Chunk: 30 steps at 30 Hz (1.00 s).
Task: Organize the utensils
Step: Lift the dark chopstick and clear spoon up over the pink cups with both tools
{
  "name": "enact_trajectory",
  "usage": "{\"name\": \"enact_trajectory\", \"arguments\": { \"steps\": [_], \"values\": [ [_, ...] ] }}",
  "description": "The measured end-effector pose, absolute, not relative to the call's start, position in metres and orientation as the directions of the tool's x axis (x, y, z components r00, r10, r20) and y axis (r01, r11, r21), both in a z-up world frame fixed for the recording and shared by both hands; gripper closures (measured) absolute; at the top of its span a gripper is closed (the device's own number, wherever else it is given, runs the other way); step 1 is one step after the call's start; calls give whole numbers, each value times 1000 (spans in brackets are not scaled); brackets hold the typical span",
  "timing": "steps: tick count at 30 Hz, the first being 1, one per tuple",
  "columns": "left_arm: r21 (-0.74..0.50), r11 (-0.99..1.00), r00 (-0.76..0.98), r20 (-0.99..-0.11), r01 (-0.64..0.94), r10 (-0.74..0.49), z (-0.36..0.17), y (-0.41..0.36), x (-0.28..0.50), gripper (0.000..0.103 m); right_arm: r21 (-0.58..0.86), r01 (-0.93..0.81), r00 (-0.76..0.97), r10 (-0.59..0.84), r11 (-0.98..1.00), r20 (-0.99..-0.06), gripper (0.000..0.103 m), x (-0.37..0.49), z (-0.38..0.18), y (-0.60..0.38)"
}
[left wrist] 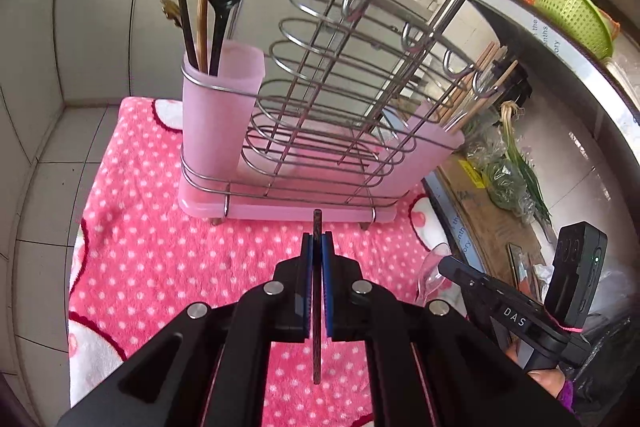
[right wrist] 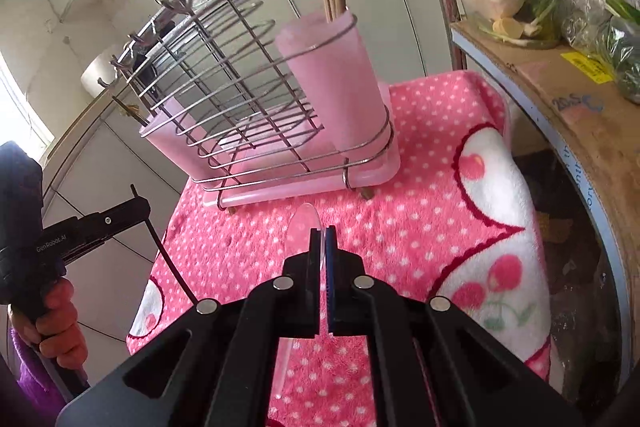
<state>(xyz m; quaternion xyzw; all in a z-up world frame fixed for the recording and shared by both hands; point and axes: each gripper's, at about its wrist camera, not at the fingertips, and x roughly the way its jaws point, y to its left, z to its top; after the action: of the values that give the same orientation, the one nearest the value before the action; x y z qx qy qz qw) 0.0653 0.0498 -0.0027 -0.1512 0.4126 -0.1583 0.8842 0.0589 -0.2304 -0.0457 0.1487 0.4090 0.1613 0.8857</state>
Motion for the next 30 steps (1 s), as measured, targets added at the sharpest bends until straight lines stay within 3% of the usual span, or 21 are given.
{"name": "enact_trajectory", "arguments": {
  "steps": [16, 30],
  "values": [
    [-383, 910, 770, -530, 158, -356, 64, 61, 52, 99, 251, -213, 818, 312, 944, -482, 101, 44, 42, -229],
    [-343, 934, 885, -400, 98, -240, 140, 97, 70, 99, 181, -177, 926, 226, 967, -301, 101, 73, 123, -244]
  ]
}}
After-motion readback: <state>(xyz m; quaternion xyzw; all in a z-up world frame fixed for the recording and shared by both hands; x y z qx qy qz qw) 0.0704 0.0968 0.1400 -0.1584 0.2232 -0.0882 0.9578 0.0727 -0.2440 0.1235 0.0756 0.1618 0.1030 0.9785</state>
